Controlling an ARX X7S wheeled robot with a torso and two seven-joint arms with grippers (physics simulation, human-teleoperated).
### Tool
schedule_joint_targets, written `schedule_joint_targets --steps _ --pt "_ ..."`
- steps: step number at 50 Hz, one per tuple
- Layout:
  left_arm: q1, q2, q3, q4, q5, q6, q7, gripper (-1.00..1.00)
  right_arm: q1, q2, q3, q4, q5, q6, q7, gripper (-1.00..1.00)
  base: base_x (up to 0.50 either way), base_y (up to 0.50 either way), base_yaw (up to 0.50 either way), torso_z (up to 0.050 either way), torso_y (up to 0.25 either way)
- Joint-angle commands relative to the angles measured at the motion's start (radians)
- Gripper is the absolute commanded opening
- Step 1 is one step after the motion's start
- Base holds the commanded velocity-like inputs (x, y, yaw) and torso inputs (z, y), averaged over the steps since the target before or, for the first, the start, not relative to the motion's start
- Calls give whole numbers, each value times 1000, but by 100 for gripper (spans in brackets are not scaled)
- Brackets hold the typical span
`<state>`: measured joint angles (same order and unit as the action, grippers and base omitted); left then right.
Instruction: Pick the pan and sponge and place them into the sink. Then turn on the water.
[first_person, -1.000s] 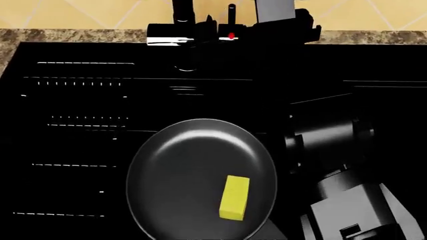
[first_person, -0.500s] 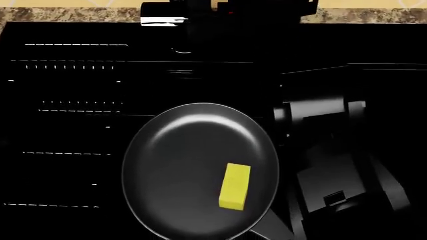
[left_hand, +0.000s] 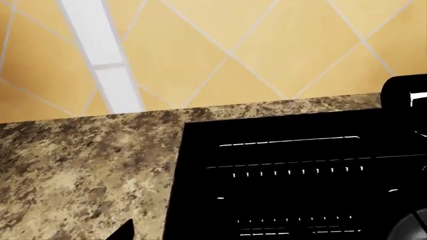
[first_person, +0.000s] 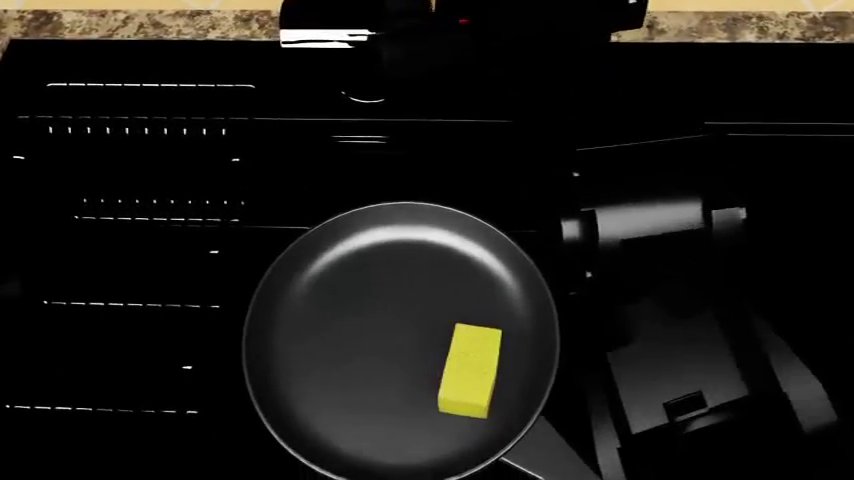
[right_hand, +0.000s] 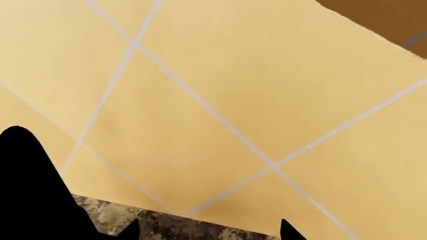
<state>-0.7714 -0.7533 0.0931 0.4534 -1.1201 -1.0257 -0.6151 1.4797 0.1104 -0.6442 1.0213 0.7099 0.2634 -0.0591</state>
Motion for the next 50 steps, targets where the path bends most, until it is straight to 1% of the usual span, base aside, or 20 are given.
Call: schedule_joint_targets --steps 1,6,18,26,41,50 --pt "-5 10 -12 -21 11 1 -7 100 -45 50 -5 -53 8 35 47 100 0 0 0 0 0" --pt "0 12 -6 -21 18 8 -3 100 -56 82 0 -107 18 61 72 100 0 0 0 0 0" --pt "2 18 8 -19 21 5 -11 100 -80 126 19 -150 35 76 102 100 0 0 0 0 0" --pt "-1 6 3 -17 11 1 -6 100 -91 152 27 -189 44 92 119 100 0 0 0 0 0" --pt "-12 7 9 -17 5 -5 -16 100 -96 152 26 -190 47 91 113 100 0 0 0 0 -1" --pt "-11 11 14 -22 12 2 -14 100 -88 155 19 -280 68 140 114 100 0 0 0 0 0"
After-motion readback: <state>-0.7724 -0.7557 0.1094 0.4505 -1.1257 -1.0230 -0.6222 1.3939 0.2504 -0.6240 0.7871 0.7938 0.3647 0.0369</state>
